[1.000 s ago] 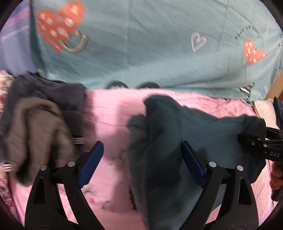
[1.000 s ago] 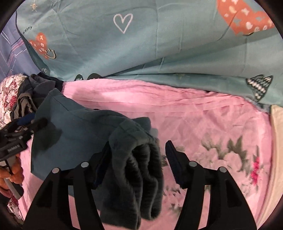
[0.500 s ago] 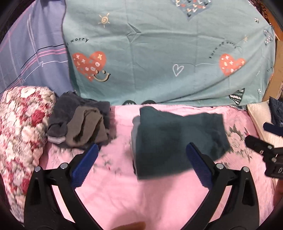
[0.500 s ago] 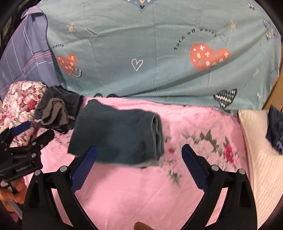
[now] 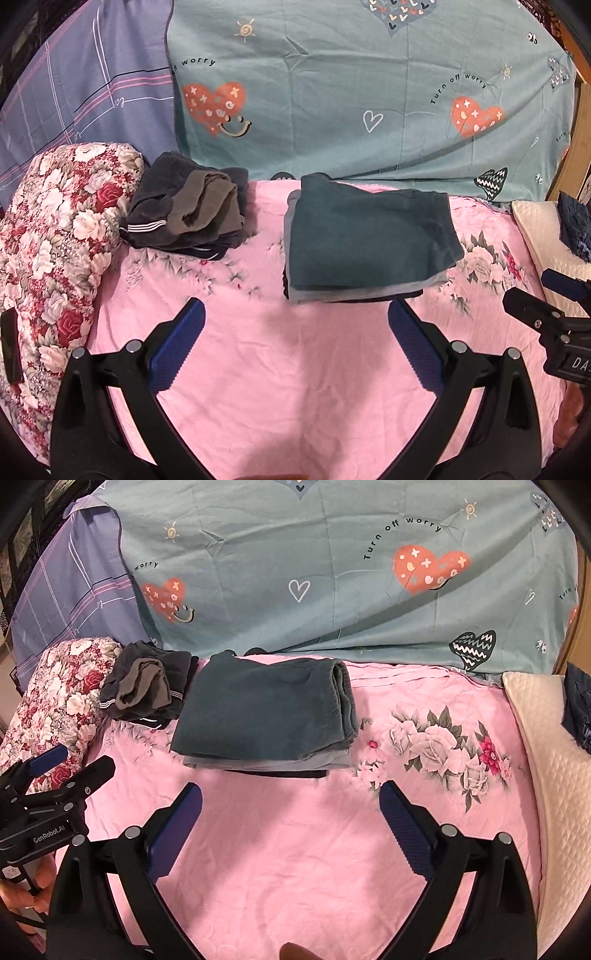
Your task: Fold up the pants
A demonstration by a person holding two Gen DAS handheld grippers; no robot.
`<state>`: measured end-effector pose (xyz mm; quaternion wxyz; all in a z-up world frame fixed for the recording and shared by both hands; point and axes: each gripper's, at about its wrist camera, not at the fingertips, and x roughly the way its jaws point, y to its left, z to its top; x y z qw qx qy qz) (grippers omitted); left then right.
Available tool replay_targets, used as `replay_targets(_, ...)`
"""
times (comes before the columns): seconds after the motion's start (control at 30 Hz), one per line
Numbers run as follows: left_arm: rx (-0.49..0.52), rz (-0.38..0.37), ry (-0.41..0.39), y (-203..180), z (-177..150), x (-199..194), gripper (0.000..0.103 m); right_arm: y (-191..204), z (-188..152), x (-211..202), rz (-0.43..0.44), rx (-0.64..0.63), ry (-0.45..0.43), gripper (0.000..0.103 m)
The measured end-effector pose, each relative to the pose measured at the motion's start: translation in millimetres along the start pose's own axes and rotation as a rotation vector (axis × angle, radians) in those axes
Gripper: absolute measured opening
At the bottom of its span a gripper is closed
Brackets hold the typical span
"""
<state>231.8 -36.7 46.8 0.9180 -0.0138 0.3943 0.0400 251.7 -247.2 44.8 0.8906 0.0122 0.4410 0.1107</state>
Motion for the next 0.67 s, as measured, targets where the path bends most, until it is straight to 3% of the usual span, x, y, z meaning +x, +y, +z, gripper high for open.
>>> replay_targets(0.67,0.02,-0.001,-0.025,-4.6,-6.7,-14.8,0.101,4.1,-6.5,-3.6,0.029,-0.003,0.007,0.097)
